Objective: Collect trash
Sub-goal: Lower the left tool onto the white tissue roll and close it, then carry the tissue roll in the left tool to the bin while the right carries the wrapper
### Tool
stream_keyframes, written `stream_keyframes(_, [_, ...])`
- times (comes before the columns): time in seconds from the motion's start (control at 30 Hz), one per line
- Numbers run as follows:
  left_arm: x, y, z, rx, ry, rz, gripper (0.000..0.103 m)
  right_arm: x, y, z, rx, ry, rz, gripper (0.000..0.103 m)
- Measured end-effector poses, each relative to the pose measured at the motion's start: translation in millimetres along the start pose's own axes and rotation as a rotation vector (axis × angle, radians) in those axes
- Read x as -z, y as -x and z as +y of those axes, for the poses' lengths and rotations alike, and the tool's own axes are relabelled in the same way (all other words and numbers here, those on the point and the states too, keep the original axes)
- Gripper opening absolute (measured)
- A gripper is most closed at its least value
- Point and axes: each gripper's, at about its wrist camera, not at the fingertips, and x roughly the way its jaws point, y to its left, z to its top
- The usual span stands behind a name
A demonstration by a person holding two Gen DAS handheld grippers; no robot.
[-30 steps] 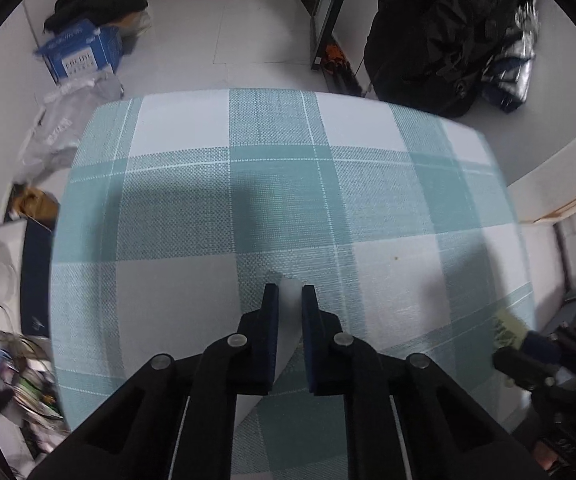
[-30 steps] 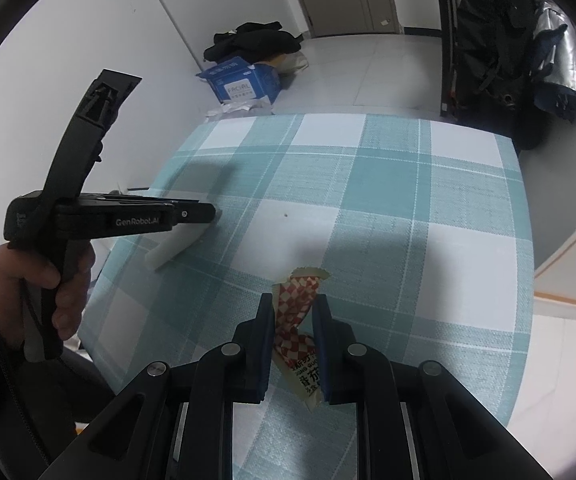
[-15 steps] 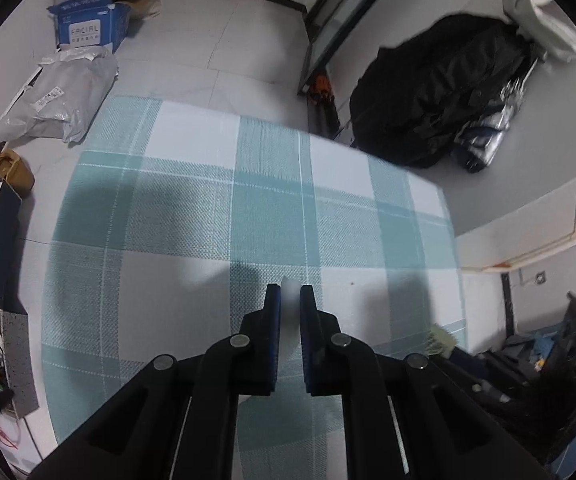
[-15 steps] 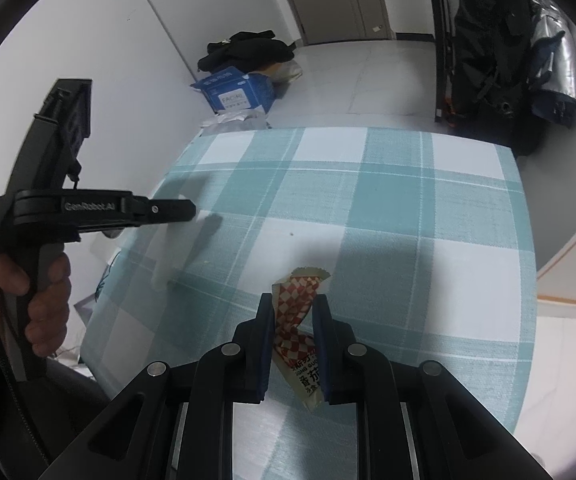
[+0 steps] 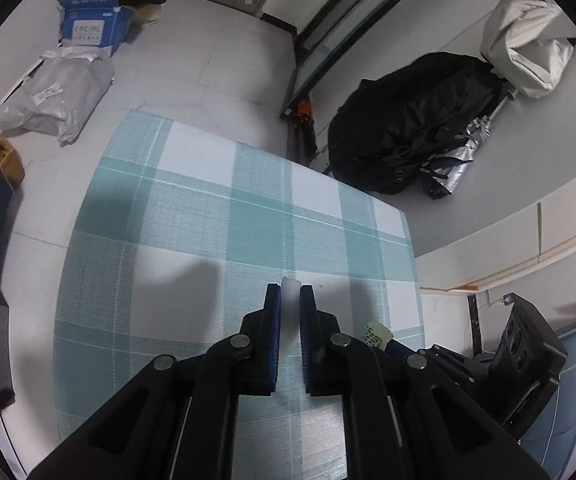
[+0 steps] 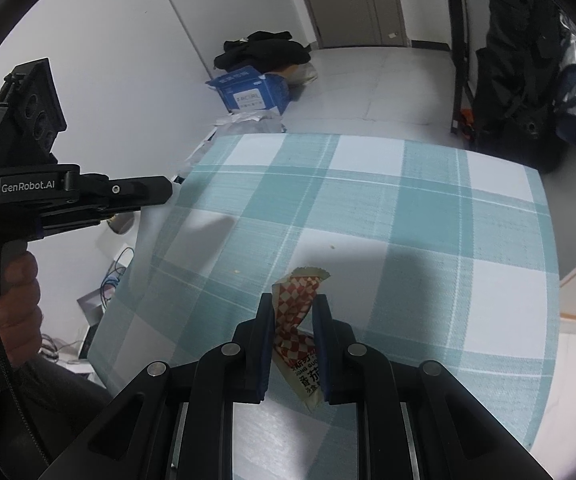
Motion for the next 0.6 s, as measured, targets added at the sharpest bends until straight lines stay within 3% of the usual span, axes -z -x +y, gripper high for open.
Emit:
stream_keyframes(0.33, [5.5,19.2,-0.8,-0.044,-0.05,-0.056,0.005,-4.3,-1.5,9.2,0.005,0.001,-0.017,0.018])
stream_keyframes(0.6, [16.9,41.5,-14.5,-0.113,-0.156,-0.131,0.005,-10.4,23.1,19.9,-0.004,-0.037,-0.115,0.018])
